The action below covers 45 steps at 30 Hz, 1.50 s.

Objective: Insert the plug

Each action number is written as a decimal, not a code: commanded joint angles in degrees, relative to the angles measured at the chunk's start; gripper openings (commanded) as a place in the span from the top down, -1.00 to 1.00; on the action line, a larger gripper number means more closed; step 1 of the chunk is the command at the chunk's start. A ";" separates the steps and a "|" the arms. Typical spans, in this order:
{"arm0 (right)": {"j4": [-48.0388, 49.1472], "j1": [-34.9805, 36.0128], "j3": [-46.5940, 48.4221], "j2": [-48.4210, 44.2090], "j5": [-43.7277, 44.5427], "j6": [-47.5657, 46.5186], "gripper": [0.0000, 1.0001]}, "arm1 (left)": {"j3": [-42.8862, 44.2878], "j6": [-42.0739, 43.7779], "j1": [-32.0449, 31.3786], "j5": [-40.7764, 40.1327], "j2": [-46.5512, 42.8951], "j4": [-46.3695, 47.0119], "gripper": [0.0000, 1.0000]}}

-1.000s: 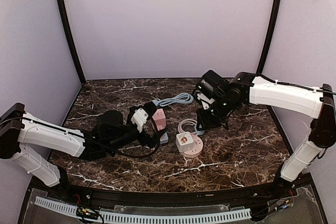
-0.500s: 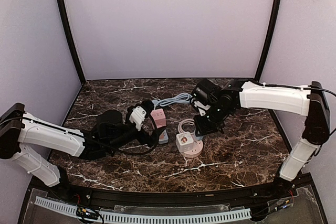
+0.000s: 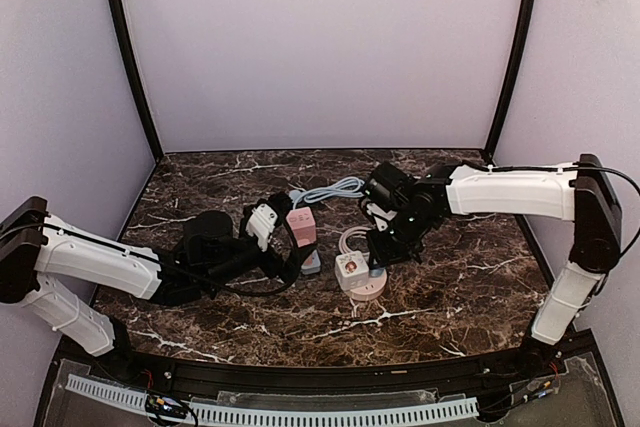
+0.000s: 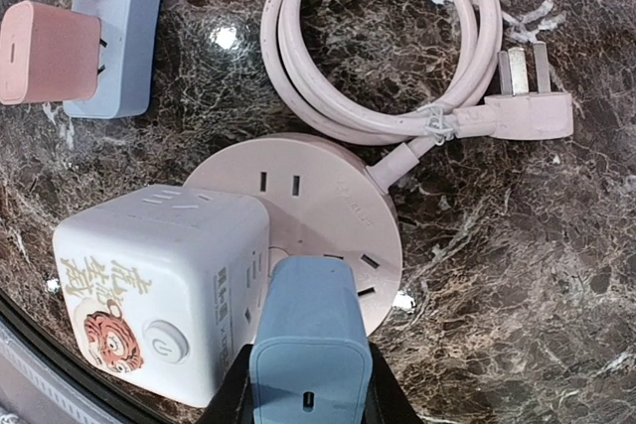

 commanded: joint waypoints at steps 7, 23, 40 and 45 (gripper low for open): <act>1.81 -0.81 -1.03 1.83 1.36 0.29 1.00 | -0.45 -0.14 0.27 1.51 -1.39 -0.75 -0.97; 0.25 -0.91 -0.93 1.86 2.50 0.20 1.00 | -0.58 0.12 0.31 1.98 -1.33 -1.04 -0.97; -2.64 -1.00 -0.86 0.82 2.11 -0.07 1.00 | -0.50 0.33 0.34 3.09 -1.14 -1.17 -0.97; -3.37 -1.51 -0.68 0.61 1.96 -0.18 1.00 | -0.41 0.40 0.34 3.18 -1.08 -1.22 -0.97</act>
